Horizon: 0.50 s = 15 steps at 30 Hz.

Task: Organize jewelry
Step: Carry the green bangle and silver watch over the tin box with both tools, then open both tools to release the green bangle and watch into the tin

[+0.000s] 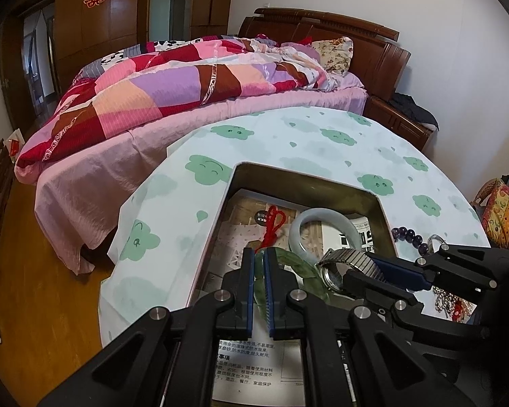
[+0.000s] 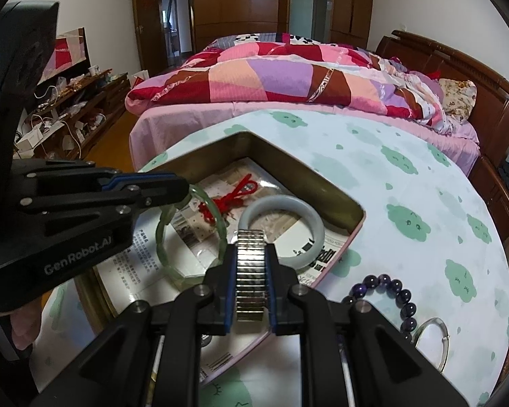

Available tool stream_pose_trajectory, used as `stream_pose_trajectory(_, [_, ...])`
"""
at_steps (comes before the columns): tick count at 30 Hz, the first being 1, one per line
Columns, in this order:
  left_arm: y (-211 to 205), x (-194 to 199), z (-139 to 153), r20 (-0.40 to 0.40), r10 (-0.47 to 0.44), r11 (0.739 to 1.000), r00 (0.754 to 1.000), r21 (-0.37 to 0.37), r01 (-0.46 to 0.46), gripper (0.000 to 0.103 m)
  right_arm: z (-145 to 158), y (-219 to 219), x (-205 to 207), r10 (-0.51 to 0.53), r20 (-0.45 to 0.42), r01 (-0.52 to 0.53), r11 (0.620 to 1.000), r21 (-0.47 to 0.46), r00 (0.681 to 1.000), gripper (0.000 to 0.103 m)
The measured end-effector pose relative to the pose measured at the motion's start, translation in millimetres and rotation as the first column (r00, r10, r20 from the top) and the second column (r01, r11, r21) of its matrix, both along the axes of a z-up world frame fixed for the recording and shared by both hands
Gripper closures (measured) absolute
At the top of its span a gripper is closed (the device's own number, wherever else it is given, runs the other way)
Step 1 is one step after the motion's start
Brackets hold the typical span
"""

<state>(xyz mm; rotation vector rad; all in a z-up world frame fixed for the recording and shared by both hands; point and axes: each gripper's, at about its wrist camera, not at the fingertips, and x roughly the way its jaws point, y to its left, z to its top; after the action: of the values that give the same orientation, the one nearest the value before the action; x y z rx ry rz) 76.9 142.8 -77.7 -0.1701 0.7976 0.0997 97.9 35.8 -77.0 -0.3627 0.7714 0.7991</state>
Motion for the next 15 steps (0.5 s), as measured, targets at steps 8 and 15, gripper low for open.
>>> stream_pose_trajectory(8, [-0.2, -0.8, -1.8, -0.003, 0.001, 1.0, 1.0, -0.008, -0.001, 0.098, -1.0, 0.8, -0.8, 0.008, 0.011, -0.008, 1.0, -0.009, 1.0, 0.086])
stream_pose_trajectory(15, [1.3, -2.0, -0.8, -0.003, 0.004, 1.0, 1.0, -0.006, -0.004, 0.098, -2.3, 0.8, -1.9, 0.014, 0.011, -0.014, 1.0, -0.011, 1.0, 0.086])
